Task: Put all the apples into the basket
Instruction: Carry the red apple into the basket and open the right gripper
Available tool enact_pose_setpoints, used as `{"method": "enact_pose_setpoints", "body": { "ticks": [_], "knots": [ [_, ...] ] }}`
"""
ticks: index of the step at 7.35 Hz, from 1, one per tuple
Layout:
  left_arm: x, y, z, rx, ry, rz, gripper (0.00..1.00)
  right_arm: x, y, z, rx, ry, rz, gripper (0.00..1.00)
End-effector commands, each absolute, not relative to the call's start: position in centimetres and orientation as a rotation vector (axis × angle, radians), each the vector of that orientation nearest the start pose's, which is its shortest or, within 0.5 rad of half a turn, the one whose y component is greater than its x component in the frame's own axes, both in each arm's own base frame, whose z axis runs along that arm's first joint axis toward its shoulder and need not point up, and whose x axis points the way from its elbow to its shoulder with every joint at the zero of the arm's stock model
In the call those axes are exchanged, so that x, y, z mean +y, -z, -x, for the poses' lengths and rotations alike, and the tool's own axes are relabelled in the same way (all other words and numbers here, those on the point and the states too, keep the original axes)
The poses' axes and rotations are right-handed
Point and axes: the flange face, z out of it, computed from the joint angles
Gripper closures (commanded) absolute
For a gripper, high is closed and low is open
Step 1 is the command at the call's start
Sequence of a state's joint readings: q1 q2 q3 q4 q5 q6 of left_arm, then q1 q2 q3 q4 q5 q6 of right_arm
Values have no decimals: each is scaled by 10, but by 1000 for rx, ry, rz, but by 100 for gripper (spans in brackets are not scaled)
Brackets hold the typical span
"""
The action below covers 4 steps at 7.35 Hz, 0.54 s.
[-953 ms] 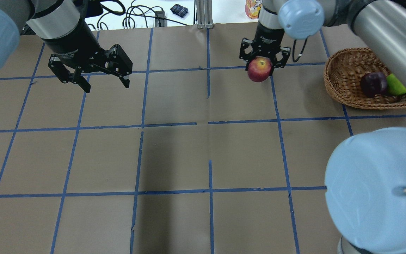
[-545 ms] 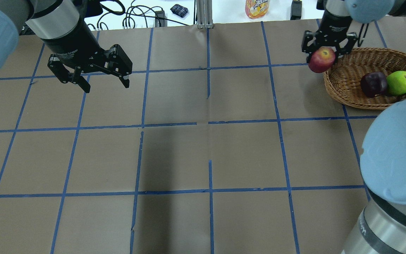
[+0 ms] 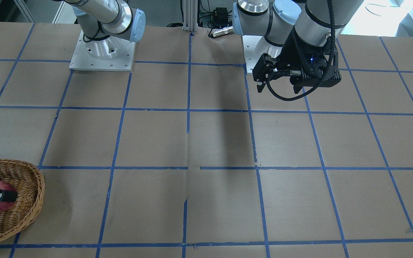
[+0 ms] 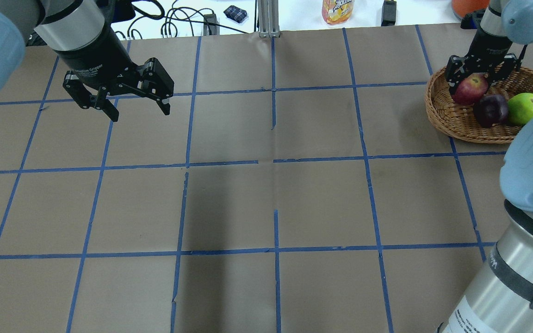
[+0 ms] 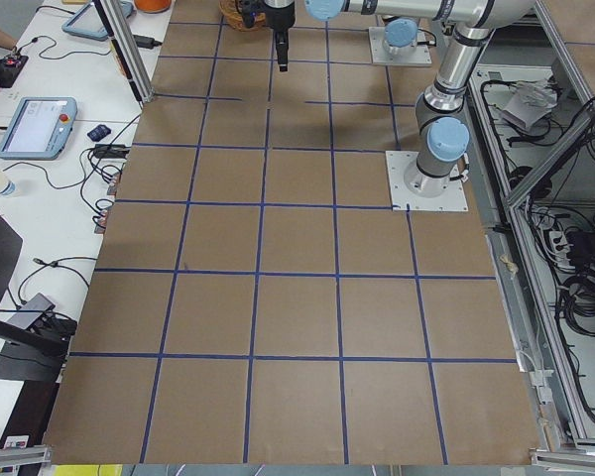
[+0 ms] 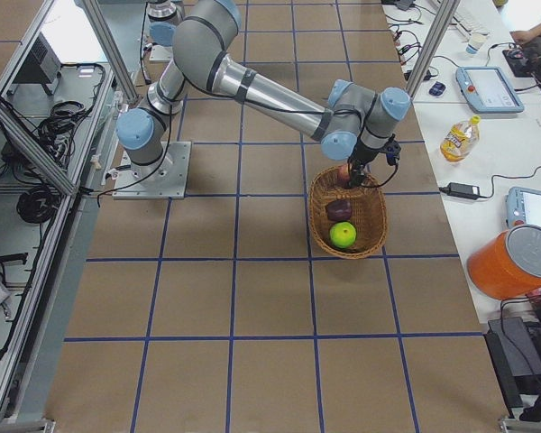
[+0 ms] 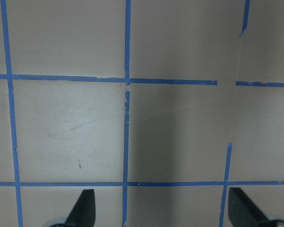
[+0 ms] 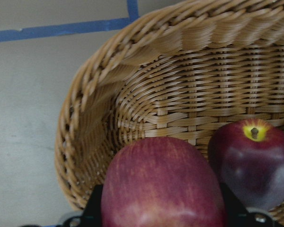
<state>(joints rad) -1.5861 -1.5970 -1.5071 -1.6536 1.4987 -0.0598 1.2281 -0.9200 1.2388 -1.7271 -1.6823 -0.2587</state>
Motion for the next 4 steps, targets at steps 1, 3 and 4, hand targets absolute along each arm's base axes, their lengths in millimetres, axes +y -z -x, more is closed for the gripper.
{"method": "enact_pose_setpoints", "body": {
  "ticks": [1, 3, 4],
  "knots": [
    [-496, -497, 148, 3210, -81, 74, 0, -710, -227, 131, 3154, -382, -104, 100],
    [-496, -498, 148, 3210, -78, 74, 0, -707, -222, 131, 3147, -414, -82, 44],
    [-497, -498, 148, 3210, -76, 74, 0, -707, -225, 130, 3146, -410, -95, 5]
  ]
}}
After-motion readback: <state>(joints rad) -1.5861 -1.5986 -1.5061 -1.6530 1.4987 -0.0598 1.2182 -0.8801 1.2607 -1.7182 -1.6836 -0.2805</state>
